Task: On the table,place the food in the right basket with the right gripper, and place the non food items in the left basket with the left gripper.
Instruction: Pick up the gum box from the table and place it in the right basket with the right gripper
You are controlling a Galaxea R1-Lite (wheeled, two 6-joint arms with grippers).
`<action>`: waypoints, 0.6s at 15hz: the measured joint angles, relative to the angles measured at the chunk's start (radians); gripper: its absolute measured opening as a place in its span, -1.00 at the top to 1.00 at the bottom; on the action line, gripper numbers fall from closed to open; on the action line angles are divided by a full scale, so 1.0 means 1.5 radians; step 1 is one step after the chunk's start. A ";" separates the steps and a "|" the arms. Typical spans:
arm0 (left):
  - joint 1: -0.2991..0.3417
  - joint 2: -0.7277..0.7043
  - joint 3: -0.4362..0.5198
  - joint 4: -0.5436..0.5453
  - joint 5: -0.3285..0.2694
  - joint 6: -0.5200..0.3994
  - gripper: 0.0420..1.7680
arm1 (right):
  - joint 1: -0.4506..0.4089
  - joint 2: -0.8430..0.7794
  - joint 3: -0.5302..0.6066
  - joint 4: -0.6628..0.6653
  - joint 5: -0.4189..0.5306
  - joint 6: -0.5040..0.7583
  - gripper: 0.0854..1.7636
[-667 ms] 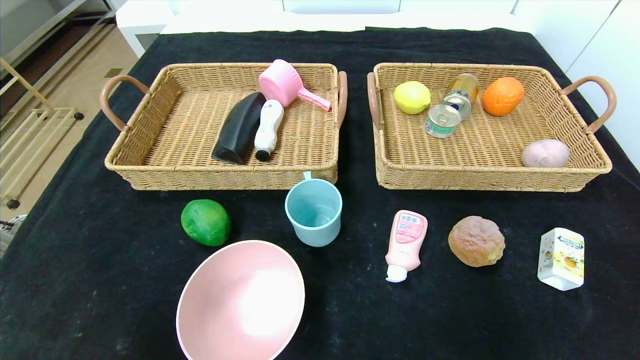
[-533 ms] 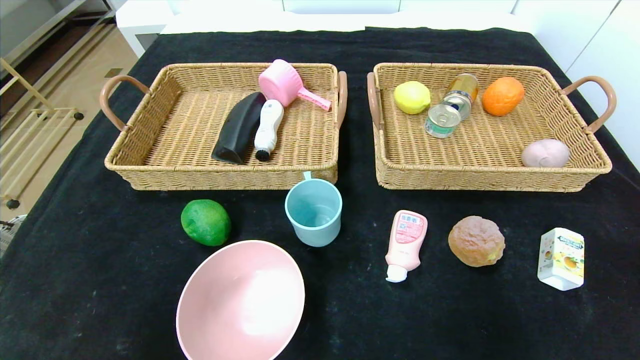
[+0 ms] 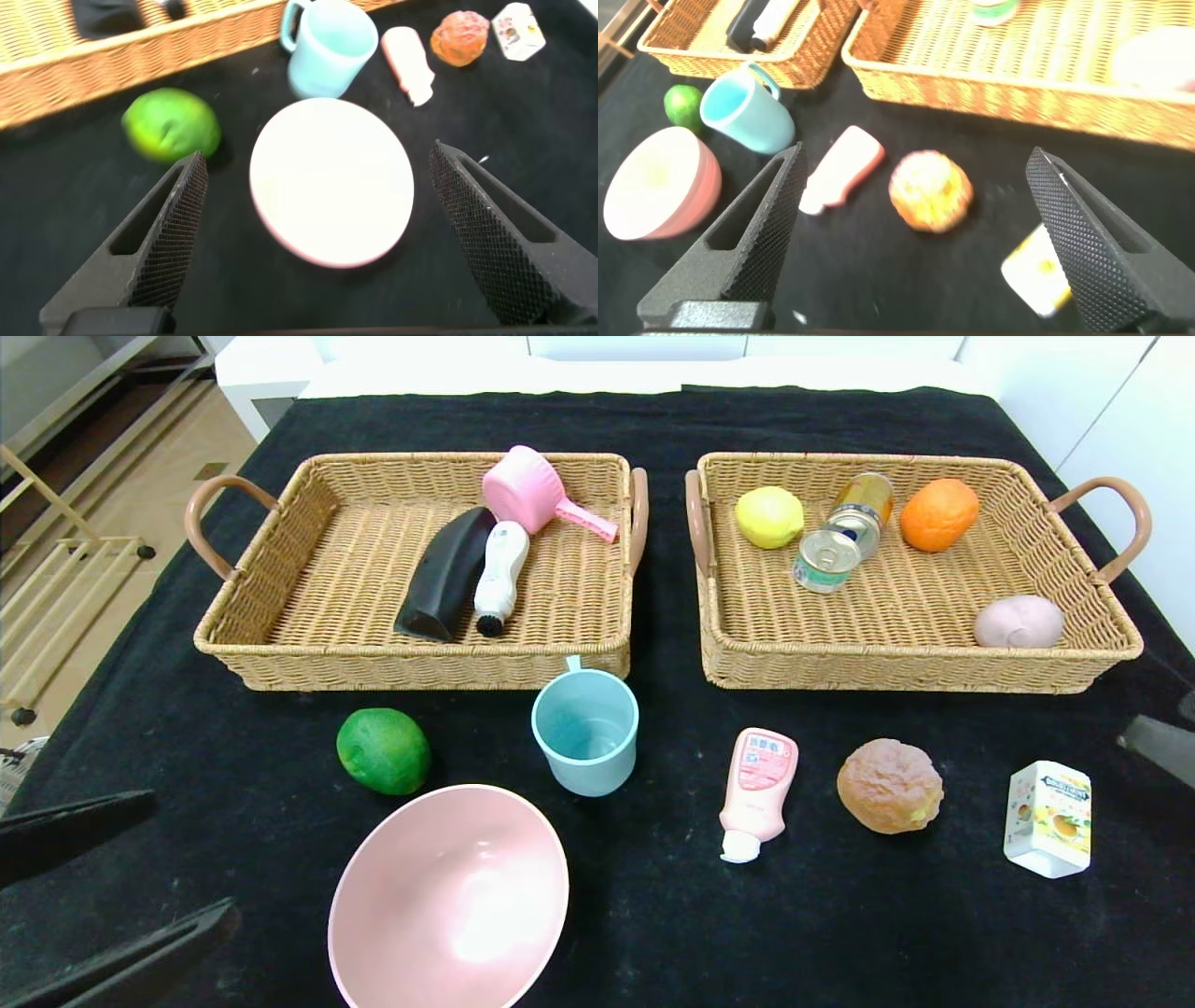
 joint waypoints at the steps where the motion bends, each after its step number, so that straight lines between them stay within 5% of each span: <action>1: -0.016 0.036 -0.015 -0.016 0.001 0.000 -0.94 | 0.025 0.029 -0.022 -0.006 -0.026 0.002 -0.94; 9: -0.073 0.201 -0.093 -0.081 0.004 0.011 -0.94 | 0.192 0.125 -0.073 0.028 -0.056 -0.029 -0.94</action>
